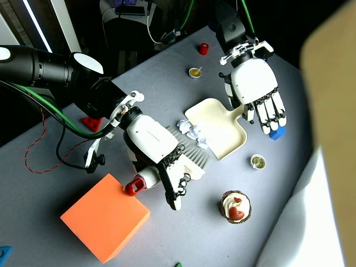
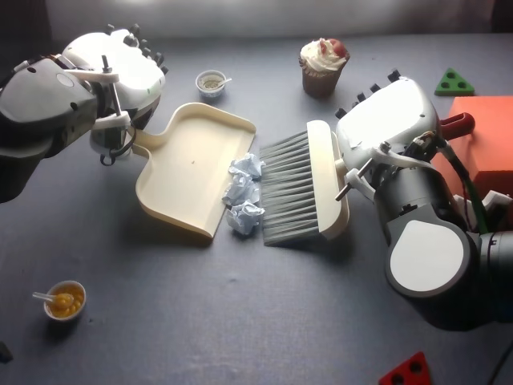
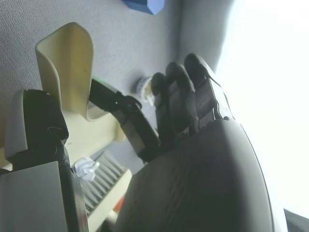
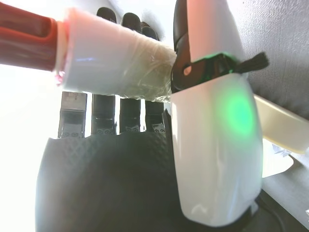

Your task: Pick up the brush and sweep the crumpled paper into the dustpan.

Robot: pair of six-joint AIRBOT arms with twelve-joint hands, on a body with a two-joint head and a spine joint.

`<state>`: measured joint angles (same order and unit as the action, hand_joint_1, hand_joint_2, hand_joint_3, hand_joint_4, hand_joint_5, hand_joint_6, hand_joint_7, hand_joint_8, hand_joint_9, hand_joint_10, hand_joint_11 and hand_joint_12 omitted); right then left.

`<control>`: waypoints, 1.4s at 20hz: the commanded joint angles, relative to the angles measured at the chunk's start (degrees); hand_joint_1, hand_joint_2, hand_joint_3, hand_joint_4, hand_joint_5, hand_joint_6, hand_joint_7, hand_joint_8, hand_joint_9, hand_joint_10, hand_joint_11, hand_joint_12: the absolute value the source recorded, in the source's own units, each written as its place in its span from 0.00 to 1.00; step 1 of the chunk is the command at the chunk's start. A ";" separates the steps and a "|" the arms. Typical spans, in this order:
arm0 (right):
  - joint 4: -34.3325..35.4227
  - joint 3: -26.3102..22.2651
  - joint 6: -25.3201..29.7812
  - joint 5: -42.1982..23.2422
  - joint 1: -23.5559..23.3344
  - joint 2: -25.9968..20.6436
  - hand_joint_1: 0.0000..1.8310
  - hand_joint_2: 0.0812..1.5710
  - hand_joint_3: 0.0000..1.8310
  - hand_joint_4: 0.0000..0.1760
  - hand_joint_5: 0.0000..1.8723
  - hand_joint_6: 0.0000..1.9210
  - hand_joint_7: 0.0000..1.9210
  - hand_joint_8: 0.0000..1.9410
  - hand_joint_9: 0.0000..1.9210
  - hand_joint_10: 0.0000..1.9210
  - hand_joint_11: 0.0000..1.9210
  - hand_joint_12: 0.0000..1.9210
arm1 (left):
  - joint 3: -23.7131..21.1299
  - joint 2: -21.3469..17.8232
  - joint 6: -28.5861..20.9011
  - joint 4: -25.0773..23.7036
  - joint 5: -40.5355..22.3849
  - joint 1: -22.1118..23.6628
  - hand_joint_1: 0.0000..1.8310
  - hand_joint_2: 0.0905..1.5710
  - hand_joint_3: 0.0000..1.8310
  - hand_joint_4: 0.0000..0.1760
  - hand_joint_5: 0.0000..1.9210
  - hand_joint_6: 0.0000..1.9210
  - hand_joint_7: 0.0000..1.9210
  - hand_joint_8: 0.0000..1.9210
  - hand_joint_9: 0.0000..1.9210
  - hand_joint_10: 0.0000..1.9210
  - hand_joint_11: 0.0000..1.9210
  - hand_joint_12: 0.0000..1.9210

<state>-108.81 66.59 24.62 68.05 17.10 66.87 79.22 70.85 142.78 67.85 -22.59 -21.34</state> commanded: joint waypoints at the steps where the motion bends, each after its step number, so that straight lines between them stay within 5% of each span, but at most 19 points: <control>1: -5.25 0.09 -0.44 3.80 -0.68 -0.70 0.70 0.57 0.00 0.00 0.34 0.00 0.40 0.00 0.39 0.00 0.26 0.05 | 0.36 -0.37 0.35 -2.28 -3.94 0.80 0.61 0.68 0.00 0.00 0.54 0.46 0.17 0.00 0.13 0.00 0.00 0.24; 3: -5.25 0.08 -0.44 3.68 -0.80 -0.90 0.69 0.56 0.00 0.00 0.37 0.00 0.42 0.00 0.41 0.00 0.29 0.06 | 0.37 -0.37 0.35 -2.28 -3.97 0.83 0.61 0.67 0.00 0.00 0.54 0.45 0.17 0.00 0.13 0.00 0.01 0.25; 4: -5.25 0.08 -0.44 3.60 -0.80 -0.95 0.70 0.56 0.00 0.00 0.45 0.01 0.51 0.01 0.48 0.02 0.31 0.07 | 0.36 -0.37 0.35 -2.28 -3.97 0.83 0.62 0.67 0.00 0.00 0.55 0.45 0.17 0.00 0.12 0.00 0.01 0.25; 5: -5.25 0.08 -0.44 3.56 -0.80 -0.97 0.74 0.62 0.00 0.00 0.51 0.00 0.58 0.30 0.51 0.02 0.31 0.12 | 0.35 -0.38 0.35 -2.28 -3.95 0.83 0.61 0.67 0.00 0.00 0.55 0.44 0.17 0.00 0.13 0.00 0.02 0.26; 6: -5.24 0.05 -0.44 3.56 -0.80 -0.98 0.66 0.66 0.00 0.00 0.58 0.31 0.48 0.36 0.51 0.04 0.23 0.36 | 0.35 -0.38 0.35 -2.28 -3.92 0.83 0.61 0.67 0.00 0.00 0.54 0.45 0.17 0.00 0.12 0.00 0.01 0.26; 7: -5.24 -0.04 -0.44 3.56 -0.80 -1.02 0.64 0.63 0.00 0.00 0.63 0.31 0.50 0.43 0.49 0.23 0.15 0.48 | 0.35 -0.38 0.35 -2.27 -3.90 0.83 0.61 0.67 0.00 0.00 0.54 0.46 0.17 0.00 0.12 0.00 0.00 0.25; 8: -5.12 -0.14 -0.44 3.56 -0.77 -1.04 0.65 0.59 0.00 0.00 0.55 0.61 0.49 0.71 0.44 0.65 0.10 0.53 | 0.36 -0.40 0.35 -2.27 -3.90 0.86 0.61 0.67 0.00 0.00 0.54 0.46 0.18 0.00 0.13 0.00 0.00 0.25; 9: -4.89 -0.14 -0.44 3.56 -0.73 -1.03 0.67 0.59 0.00 0.00 0.49 0.92 0.46 0.94 0.44 0.93 0.24 0.91 | 0.38 -0.42 0.36 -2.29 -3.86 0.88 0.61 0.67 0.00 0.00 0.54 0.46 0.19 0.01 0.13 0.00 0.01 0.25; 10: -4.91 -0.05 -0.44 3.56 -0.68 -0.98 0.70 0.61 0.00 0.00 0.59 1.00 0.59 1.00 0.62 1.00 0.59 1.00 | 0.39 -0.45 0.36 -2.33 -3.81 0.91 0.60 0.68 0.00 0.04 0.54 0.47 0.19 0.00 0.14 0.00 0.01 0.25; 12: -4.91 0.16 -0.44 3.46 -0.68 -0.96 0.69 0.60 0.00 0.01 0.60 1.00 0.62 1.00 0.67 1.00 0.67 1.00 | 0.33 -0.55 0.36 -2.33 -3.72 0.91 0.60 0.68 0.00 0.00 0.54 0.46 0.20 0.00 0.15 0.00 0.01 0.26; 13: -4.91 0.23 -0.44 3.46 -0.68 -0.97 0.69 0.61 0.00 0.01 0.60 1.00 0.63 1.00 0.69 1.00 0.64 0.98 | 0.31 -0.59 0.36 -2.32 -3.66 0.91 0.59 0.68 0.00 0.13 0.53 0.48 0.19 0.00 0.14 0.00 0.00 0.26; 15: -4.91 0.49 -0.44 3.31 -0.76 -1.02 0.71 0.64 0.00 0.00 0.64 1.00 0.67 1.00 0.73 1.00 0.66 1.00 | 0.25 -0.63 0.35 -2.30 -3.70 0.99 0.60 0.67 0.00 0.06 0.55 0.45 0.19 0.00 0.14 0.00 0.00 0.27; 16: -4.91 0.51 -0.49 3.08 -0.85 -1.14 0.71 0.68 0.01 0.00 0.65 1.00 0.67 1.00 0.73 1.00 0.50 0.92 | 0.25 -0.64 0.35 -2.27 -3.72 1.01 0.61 0.67 0.00 0.00 0.55 0.44 0.20 0.00 0.15 0.00 0.00 0.28; 17: -4.91 0.47 -0.72 2.78 -0.88 -1.27 0.71 0.68 0.01 0.00 0.65 1.00 0.67 1.00 0.73 1.00 0.50 0.92 | 0.25 -0.64 0.34 -2.25 -3.72 1.05 0.61 0.67 0.00 0.00 0.55 0.44 0.20 0.00 0.15 0.00 0.00 0.28; 19: -4.91 -0.06 -2.48 0.59 -1.51 -2.11 0.73 0.69 0.00 0.00 0.63 1.00 0.64 1.00 0.70 1.00 0.63 1.00 | 0.27 -0.64 0.34 -2.25 -3.67 1.21 0.60 0.67 0.00 0.00 0.55 0.45 0.18 0.00 0.13 0.00 0.00 0.27; 23: -2.85 -1.13 -8.95 -2.98 -3.68 -3.53 0.73 0.69 0.00 0.00 0.63 1.00 0.64 1.00 0.70 1.00 0.62 1.00 | 0.23 -0.66 0.34 -2.16 -3.62 1.22 0.60 0.67 0.00 0.00 0.55 0.45 0.18 0.00 0.13 0.00 0.00 0.28; 24: -1.98 -1.36 -11.54 -3.68 -4.74 -3.90 0.73 0.69 0.00 0.00 0.64 1.00 0.67 1.00 0.72 1.00 0.52 0.79 | 0.24 -0.66 0.34 -2.09 -3.67 1.18 0.61 0.67 0.00 0.00 0.55 0.45 0.19 0.00 0.14 0.00 0.01 0.28; 25: -1.59 -1.65 -13.76 -4.17 -5.91 -4.30 0.74 0.69 0.00 0.00 0.62 1.00 0.64 1.00 0.70 1.00 0.61 0.96 | 0.24 -0.67 0.34 -2.09 -3.67 1.15 0.60 0.67 0.00 0.03 0.55 0.45 0.18 0.00 0.13 0.00 0.00 0.28; 28: -1.55 -3.11 -18.42 -6.41 -9.21 -5.99 0.74 0.69 0.00 0.00 0.63 1.00 0.63 1.00 0.67 1.00 0.67 1.00 | 0.34 -0.70 0.35 -2.09 -3.74 1.09 0.60 0.67 0.00 0.01 0.55 0.45 0.18 0.00 0.13 0.00 0.00 0.27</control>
<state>-104.84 63.29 6.37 58.43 8.58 61.28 79.22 70.85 142.74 67.92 -22.48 -20.82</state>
